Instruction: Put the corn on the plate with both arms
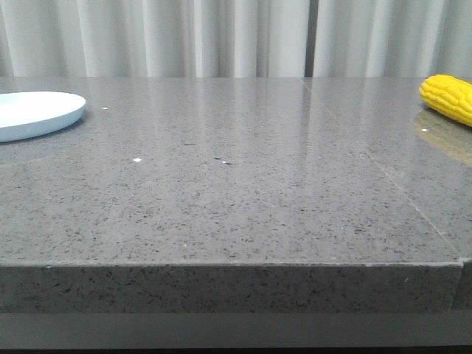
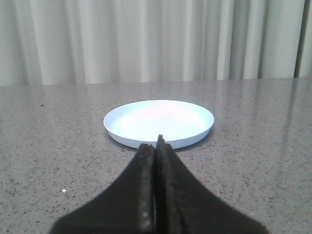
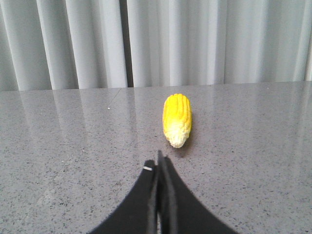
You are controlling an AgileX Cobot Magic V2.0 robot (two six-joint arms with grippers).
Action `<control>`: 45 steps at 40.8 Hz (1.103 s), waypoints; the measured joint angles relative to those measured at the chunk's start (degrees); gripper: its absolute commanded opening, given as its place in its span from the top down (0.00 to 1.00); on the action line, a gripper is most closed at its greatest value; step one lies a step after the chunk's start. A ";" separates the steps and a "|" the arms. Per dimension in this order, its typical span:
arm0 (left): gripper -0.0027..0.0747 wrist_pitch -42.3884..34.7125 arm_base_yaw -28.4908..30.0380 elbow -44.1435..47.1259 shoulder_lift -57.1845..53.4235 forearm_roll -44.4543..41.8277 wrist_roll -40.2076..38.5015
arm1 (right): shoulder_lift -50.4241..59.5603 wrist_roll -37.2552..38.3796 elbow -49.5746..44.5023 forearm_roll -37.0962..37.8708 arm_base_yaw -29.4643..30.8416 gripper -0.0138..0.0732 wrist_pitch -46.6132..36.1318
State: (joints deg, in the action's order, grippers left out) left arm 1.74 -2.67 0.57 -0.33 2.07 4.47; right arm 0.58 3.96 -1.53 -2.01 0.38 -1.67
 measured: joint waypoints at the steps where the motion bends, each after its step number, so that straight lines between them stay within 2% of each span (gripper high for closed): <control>1: 0.99 0.00 0.00 0.00 0.00 0.00 0.00 | 0.00 0.00 0.00 0.00 0.00 0.92 0.00; 29: 0.99 -0.04 0.00 0.00 0.00 0.00 0.00 | 0.00 0.10 0.00 0.00 0.00 0.92 -0.56; 35: 0.99 -3.05 0.00 0.00 0.00 0.00 0.00 | 0.00 0.10 0.41 -0.25 0.00 0.92 -1.26; 40: 0.99 -4.62 0.00 -0.79 0.00 0.00 0.00 | 0.00 0.10 4.65 -0.46 0.00 0.92 0.82; 45: 0.99 -3.83 0.00 -6.61 0.00 0.02 0.00 | 0.00 0.10 12.54 -0.46 0.00 0.92 5.79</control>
State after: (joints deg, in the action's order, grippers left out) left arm -2.09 -2.67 -6.04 -0.33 2.10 4.47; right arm 0.58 4.06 11.01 -2.47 0.38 4.13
